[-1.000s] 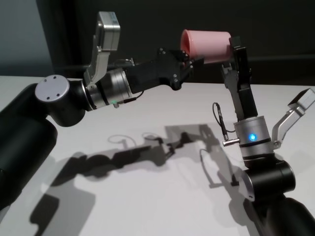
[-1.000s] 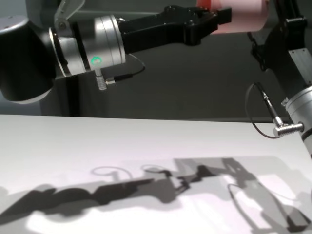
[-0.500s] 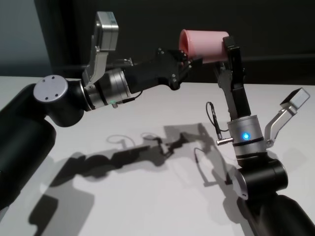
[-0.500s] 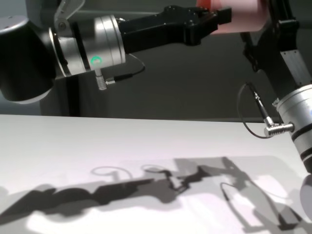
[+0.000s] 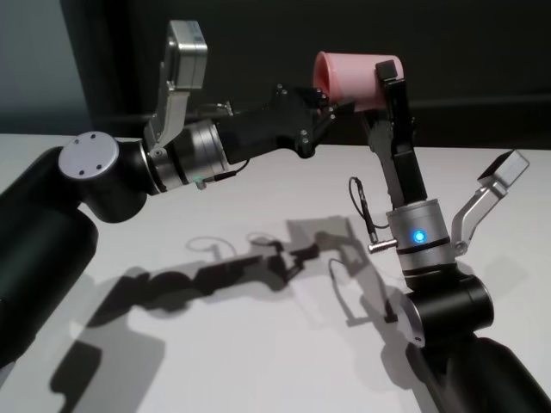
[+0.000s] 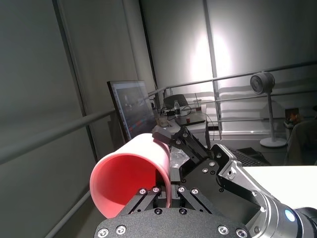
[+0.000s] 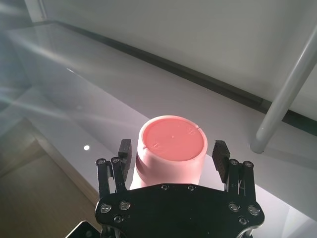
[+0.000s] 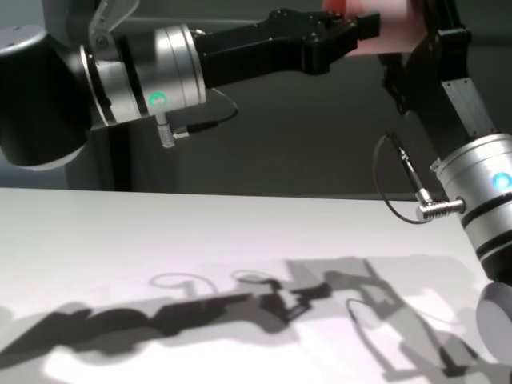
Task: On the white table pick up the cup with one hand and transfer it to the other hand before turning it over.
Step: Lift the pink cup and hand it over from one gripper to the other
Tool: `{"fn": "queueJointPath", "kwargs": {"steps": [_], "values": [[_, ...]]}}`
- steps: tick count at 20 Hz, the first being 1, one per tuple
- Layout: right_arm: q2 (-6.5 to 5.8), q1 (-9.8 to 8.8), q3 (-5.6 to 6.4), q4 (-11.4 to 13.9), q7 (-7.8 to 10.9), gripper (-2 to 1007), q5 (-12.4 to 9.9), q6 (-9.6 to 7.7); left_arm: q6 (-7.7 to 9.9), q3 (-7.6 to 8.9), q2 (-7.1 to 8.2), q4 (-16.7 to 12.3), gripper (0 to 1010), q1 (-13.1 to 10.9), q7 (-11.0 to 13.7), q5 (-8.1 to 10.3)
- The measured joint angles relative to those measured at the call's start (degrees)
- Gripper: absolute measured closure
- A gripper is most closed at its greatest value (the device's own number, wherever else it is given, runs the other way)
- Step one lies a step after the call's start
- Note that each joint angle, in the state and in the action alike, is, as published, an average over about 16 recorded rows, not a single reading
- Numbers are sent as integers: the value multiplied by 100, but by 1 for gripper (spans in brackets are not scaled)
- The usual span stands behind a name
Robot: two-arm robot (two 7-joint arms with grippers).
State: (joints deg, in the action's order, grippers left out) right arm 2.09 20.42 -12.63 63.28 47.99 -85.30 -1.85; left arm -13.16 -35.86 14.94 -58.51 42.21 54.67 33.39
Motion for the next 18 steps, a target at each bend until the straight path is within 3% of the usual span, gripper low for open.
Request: {"fn": "queueJointPath", "kwargs": {"steps": [8, 18], "values": [[-38, -12, -86, 69, -34, 5, -22, 82, 0, 0, 0, 0, 958, 0, 0, 0], [-57, -32, -102, 112, -52, 64, -28, 123, 0, 0, 0, 0, 958, 0, 0, 0]]}}
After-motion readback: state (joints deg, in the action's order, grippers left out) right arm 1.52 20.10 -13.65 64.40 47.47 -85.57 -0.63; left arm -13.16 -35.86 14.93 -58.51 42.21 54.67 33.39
